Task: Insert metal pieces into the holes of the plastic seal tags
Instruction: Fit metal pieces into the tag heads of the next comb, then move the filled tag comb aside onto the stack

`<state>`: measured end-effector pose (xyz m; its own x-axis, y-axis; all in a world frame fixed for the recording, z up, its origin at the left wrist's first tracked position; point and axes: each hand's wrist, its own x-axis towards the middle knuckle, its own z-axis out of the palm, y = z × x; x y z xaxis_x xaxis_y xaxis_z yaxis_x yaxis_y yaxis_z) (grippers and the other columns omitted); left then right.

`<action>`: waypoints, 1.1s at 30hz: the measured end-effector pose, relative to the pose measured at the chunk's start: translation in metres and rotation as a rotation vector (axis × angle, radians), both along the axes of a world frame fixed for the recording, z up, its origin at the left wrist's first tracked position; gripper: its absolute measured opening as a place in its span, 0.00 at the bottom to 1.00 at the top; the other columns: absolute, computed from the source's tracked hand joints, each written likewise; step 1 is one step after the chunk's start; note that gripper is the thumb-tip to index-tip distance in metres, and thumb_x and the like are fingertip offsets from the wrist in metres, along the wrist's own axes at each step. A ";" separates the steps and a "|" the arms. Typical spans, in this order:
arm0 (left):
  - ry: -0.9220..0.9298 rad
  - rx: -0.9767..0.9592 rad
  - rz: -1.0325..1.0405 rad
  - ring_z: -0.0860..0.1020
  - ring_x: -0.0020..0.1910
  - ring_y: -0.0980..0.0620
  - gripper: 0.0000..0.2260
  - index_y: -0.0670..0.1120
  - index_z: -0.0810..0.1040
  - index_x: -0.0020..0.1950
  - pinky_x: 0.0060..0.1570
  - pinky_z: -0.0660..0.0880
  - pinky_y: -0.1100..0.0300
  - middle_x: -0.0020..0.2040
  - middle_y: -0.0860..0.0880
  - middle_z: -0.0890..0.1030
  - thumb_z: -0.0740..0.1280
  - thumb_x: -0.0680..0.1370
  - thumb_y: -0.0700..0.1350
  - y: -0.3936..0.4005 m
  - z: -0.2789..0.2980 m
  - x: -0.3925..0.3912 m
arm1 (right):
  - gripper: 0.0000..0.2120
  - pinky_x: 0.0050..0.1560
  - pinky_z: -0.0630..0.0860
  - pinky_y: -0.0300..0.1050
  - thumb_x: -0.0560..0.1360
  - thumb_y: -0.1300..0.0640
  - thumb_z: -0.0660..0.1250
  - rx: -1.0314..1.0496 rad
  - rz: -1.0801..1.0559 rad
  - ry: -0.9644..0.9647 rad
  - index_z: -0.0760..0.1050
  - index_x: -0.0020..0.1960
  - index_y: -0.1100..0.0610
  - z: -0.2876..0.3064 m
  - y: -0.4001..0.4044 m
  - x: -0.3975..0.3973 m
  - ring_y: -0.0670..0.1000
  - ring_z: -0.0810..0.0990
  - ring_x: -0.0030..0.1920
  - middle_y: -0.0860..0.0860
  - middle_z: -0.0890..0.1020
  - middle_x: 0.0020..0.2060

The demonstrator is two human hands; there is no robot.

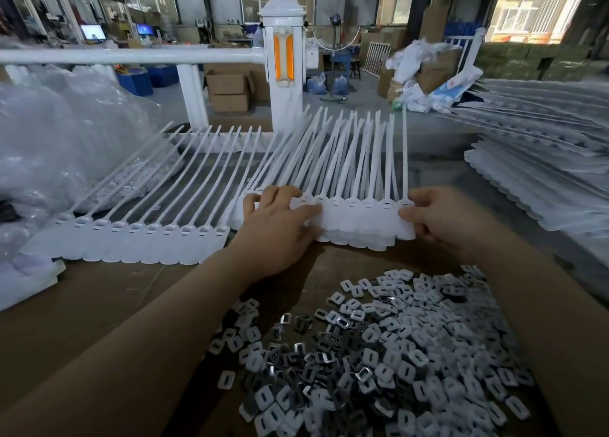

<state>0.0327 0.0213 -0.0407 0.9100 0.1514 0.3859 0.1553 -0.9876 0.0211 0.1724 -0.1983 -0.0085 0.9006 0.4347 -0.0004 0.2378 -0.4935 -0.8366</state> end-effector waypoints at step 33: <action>-0.091 -0.577 0.554 0.65 0.71 0.33 0.38 0.45 0.68 0.71 0.69 0.61 0.33 0.72 0.35 0.66 0.70 0.69 0.66 0.039 0.087 -0.029 | 0.10 0.42 0.73 0.38 0.80 0.51 0.63 -0.205 0.411 -0.468 0.80 0.58 0.43 0.001 0.033 -0.043 0.40 0.77 0.42 0.38 0.79 0.48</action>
<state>0.0037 0.0605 0.0459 0.6125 0.7701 0.1783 0.5927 -0.5967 0.5410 0.1291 -0.1657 -0.0076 0.5860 0.7765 0.2317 0.7573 -0.4230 -0.4976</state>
